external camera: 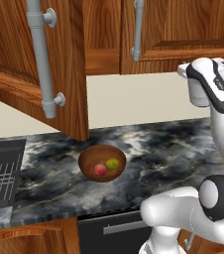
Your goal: Open the cabinet. Pick the peach and orange from the cabinet and place them into the bowl. Then close the cabinet.
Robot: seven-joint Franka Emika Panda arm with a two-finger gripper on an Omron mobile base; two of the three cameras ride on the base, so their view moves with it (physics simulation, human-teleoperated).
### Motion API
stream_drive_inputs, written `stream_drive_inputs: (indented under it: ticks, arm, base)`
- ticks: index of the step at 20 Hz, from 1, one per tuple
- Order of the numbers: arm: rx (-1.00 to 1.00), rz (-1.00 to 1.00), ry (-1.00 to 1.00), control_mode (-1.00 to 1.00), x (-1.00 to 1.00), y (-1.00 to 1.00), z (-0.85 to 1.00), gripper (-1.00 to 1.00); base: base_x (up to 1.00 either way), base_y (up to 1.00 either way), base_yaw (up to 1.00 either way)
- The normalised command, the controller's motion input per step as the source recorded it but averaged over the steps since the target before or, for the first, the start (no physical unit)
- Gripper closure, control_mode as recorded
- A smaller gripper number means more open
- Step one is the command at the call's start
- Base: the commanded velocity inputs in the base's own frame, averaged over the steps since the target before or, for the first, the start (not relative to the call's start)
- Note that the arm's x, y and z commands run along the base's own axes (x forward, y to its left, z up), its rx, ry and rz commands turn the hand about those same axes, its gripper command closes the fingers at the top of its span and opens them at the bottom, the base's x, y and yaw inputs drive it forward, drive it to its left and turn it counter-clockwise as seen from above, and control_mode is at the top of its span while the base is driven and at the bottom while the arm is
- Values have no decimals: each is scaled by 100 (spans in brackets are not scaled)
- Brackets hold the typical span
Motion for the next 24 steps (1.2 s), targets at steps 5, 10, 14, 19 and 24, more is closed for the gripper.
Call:
stream_drive_inputs:
  ticks: [5, 10, 14, 19, 24]
  arm:
    - [2, -17, 3, -100, 1, -2, 0, -100]
    - [0, -22, 3, -100, -41, -18, 2, -100]
    - [0, -24, 4, -100, -69, -24, 23, -100]
    - [0, -20, 0, -100, -79, -19, 62, -100]
    - [0, -16, 14, -100, -65, -17, 87, -100]
  base:
    - [0, 0, 0]
    - [0, 0, 0]
    - [0, 0, 0]
    - [0, 0, 0]
    - [0, 0, 0]
